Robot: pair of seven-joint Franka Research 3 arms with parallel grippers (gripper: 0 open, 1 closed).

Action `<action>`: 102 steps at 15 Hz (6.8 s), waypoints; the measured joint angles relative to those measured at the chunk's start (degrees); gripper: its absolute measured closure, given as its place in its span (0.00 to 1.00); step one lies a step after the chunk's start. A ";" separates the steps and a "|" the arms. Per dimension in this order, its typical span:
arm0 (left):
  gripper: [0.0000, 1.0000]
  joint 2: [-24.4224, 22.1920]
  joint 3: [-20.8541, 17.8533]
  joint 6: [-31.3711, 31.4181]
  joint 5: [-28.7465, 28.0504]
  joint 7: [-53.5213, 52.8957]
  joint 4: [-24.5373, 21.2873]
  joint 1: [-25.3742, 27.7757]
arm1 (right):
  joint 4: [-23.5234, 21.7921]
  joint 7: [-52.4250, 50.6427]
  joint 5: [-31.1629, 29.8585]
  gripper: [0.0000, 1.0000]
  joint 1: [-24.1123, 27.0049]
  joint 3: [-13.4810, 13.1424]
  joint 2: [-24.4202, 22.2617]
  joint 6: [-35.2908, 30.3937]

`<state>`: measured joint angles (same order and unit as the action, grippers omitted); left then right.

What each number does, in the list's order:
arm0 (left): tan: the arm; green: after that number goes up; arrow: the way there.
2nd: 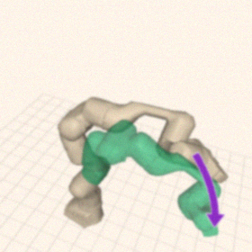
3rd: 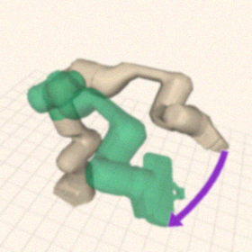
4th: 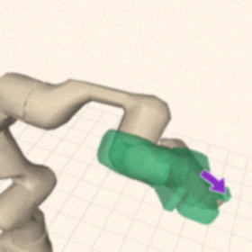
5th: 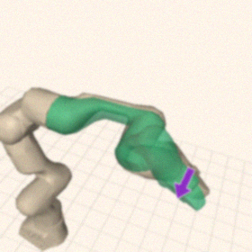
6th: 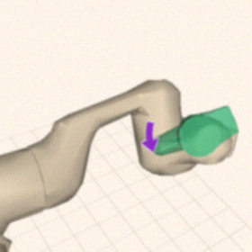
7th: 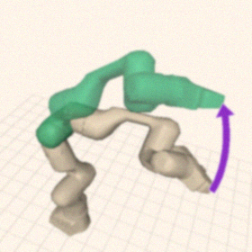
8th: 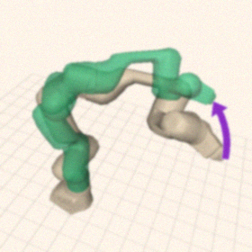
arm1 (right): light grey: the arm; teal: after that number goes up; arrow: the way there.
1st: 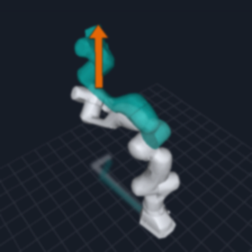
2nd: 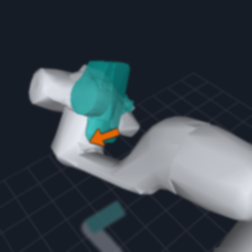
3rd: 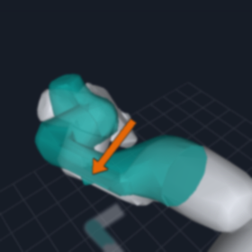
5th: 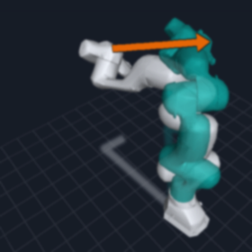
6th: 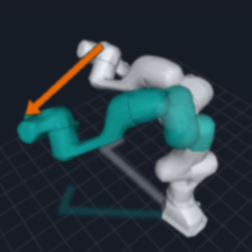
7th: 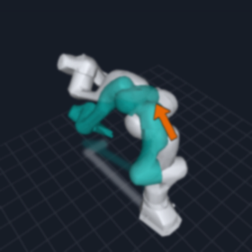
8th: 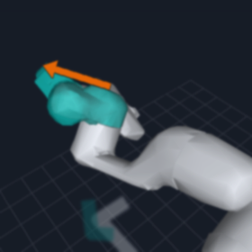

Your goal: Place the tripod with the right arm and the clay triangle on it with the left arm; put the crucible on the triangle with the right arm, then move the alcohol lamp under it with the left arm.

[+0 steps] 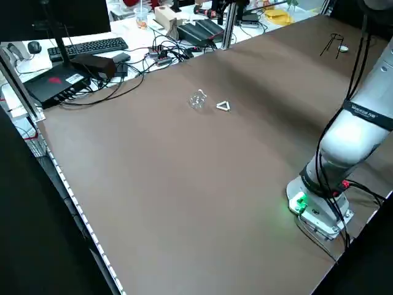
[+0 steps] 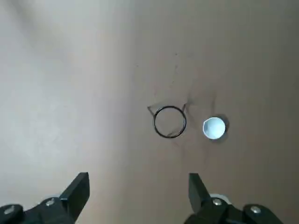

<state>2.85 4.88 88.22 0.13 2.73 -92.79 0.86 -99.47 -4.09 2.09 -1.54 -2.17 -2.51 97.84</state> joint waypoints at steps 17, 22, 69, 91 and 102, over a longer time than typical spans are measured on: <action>0.03 14.38 0.33 47.10 1.62 27.82 -28.35 -1.50 | -4.59 -13.72 -1.96 0.16 3.86 -0.09 15.93 17.06; 0.13 20.05 0.32 55.60 1.61 29.10 -30.50 -2.53 | -5.53 -17.71 -1.96 0.21 4.31 -0.10 18.05 17.47; 0.87 13.28 2.11 54.94 1.61 34.75 -29.80 -3.57 | -13.58 -23.43 -2.07 0.87 6.33 0.03 22.64 28.16; 0.87 10.40 13.10 53.99 5.88 57.20 -22.61 -3.58 | 3.29 19.41 -2.23 0.92 -18.97 1.23 21.90 14.66; 0.87 11.36 14.79 53.96 10.83 60.28 -18.99 -3.99 | 14.95 45.95 2.68 0.92 -34.65 1.30 34.56 14.73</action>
<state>14.21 19.66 142.18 10.96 63.01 -111.78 -3.14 -84.52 41.86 4.77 -36.19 -0.87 32.05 112.57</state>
